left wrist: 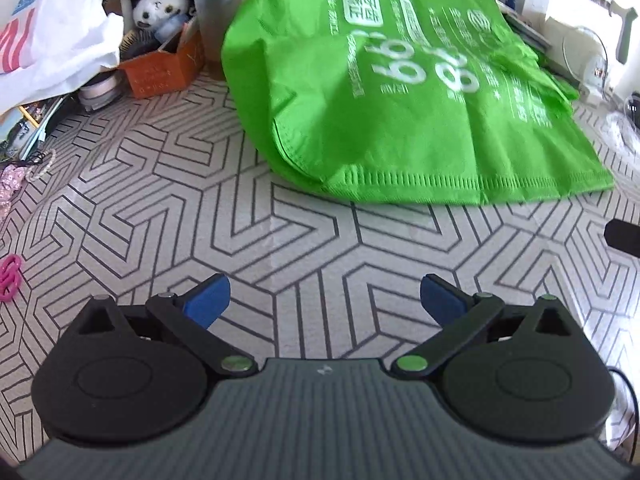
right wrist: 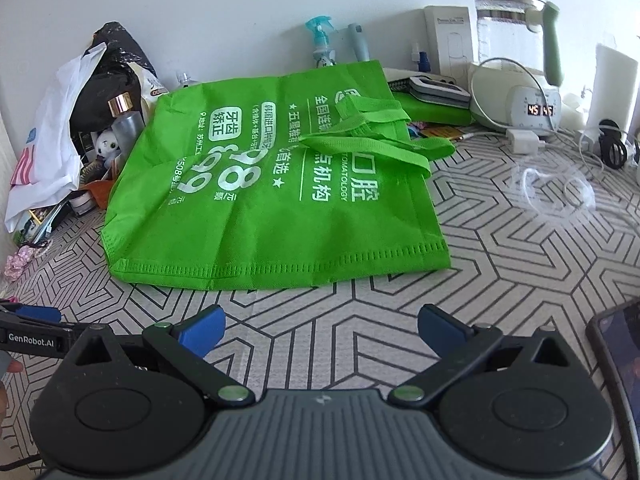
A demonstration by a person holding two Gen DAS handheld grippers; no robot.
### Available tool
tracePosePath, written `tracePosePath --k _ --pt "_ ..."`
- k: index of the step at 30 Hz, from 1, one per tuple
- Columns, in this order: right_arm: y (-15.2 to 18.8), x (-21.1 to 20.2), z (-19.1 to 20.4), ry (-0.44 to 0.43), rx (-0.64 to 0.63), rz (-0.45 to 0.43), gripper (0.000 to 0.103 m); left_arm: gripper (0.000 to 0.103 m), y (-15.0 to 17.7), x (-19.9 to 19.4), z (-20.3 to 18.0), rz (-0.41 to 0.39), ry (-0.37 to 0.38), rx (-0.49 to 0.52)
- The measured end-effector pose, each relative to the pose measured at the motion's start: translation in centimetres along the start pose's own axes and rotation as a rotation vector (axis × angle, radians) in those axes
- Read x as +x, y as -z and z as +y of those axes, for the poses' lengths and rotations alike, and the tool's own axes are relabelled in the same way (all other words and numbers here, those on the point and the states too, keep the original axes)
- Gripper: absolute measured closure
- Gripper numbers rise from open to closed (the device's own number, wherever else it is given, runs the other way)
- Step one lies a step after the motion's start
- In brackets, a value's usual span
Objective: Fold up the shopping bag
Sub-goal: 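Move both grippers toward the green shopping bag lying on the table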
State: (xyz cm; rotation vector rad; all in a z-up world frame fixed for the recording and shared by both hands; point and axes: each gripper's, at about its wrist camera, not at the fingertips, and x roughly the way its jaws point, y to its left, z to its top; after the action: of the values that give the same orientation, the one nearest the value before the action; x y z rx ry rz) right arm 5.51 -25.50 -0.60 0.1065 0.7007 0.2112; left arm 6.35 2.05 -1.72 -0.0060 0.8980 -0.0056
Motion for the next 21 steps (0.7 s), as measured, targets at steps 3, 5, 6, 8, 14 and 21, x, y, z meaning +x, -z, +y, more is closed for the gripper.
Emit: tracePosePath --k 3,5,6,8,14,21 --pt "-1.5 0.2 0.6 0.014 -0.047 -0.008 0.0 0.0 -1.4 -0.3 -0.1 -0.01 -0.005 0.003" --pt "-2.5 0.4 1.1 0.023 -0.079 -0.014 0.0 0.0 -2.3 -0.7 -0.4 -0.021 -0.006 0.008" --pt "-3.0 0.5 1.3 0.028 -0.095 -0.017 0.0 0.0 -2.6 -0.9 -0.5 -0.027 -0.004 0.009" --pt "-3.8 0.5 1.7 0.032 -0.119 -0.026 0.0 0.0 -3.5 -1.6 -0.9 -0.05 0.004 0.012" --pt "-4.5 -0.1 3.1 -0.021 -0.118 -0.06 0.0 0.0 -4.6 -2.5 -2.1 -0.097 0.02 0.007" --pt "-4.9 -0.3 1.4 -0.124 -0.108 -0.089 0.0 0.0 -4.8 -1.9 -1.3 -0.09 0.044 -0.018"
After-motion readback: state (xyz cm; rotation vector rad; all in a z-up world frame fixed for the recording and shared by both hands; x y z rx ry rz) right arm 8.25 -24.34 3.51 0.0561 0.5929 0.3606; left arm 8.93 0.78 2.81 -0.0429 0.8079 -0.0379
